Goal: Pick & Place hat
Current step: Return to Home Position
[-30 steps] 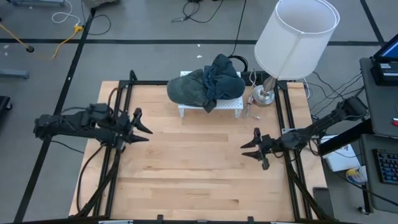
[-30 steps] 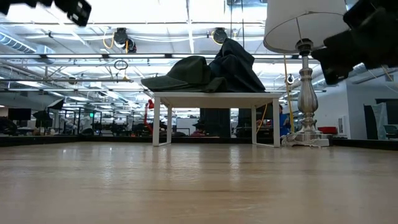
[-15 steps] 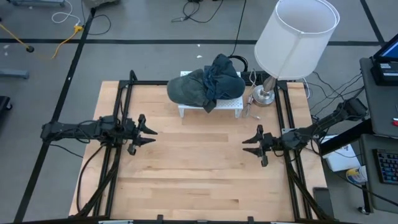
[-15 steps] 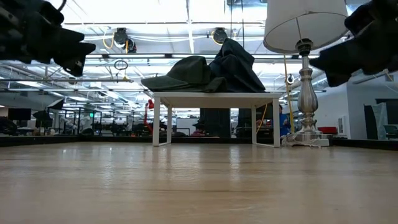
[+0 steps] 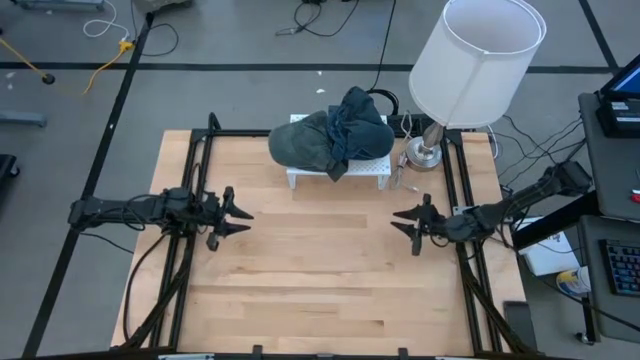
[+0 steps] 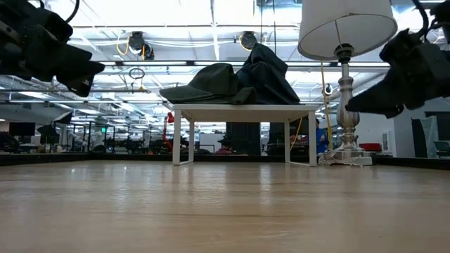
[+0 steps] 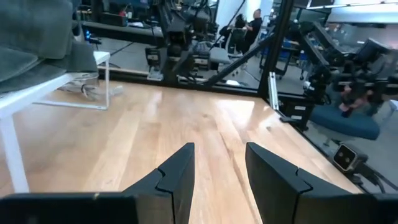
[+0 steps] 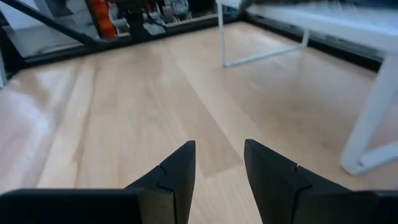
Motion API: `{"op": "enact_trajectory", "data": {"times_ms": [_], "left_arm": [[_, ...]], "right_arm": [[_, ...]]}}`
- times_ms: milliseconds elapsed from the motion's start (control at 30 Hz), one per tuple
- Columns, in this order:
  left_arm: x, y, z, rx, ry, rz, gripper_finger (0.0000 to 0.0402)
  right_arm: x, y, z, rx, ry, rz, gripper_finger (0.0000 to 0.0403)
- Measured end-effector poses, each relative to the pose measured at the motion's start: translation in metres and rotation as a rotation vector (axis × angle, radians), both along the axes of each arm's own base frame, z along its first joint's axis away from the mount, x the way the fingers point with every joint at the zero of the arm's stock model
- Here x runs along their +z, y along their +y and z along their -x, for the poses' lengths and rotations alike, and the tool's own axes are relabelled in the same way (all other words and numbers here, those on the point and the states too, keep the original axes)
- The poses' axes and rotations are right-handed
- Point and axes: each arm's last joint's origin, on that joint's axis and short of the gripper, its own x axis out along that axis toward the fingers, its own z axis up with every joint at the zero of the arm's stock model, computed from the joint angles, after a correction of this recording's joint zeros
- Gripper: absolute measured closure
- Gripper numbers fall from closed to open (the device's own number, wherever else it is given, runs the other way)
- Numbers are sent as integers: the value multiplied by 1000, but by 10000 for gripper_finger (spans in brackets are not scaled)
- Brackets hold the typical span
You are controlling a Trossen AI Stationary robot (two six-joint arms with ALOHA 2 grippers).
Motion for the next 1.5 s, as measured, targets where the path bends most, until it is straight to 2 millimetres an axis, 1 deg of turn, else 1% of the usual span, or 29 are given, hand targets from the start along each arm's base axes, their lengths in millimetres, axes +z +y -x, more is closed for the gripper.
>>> {"op": "enact_trajectory", "data": {"times_ms": [167,367,533,700,833,1167,1333,1500], "left_arm": [[0,0,0,-11,-2,-5,254],[0,0,0,-12,-1,-4,254],[0,0,0,-12,0,-3,254],[0,0,0,-12,0,-5,254],[0,0,0,-11,0,-5,254],[0,0,0,-14,6,30,254],[0,-1,0,-12,21,106,254],[0,0,0,-8,20,100,254]], "right_arm": [[-4,-2,3,-14,40,1,273],[0,-5,9,-8,17,-14,273],[8,-7,17,14,-52,-38,273],[18,-10,23,32,-147,0,273],[23,-12,27,28,-193,16,273],[30,-14,30,4,-279,-33,273],[33,-14,31,10,-301,6,273],[35,-14,31,9,-319,9,273]]}}
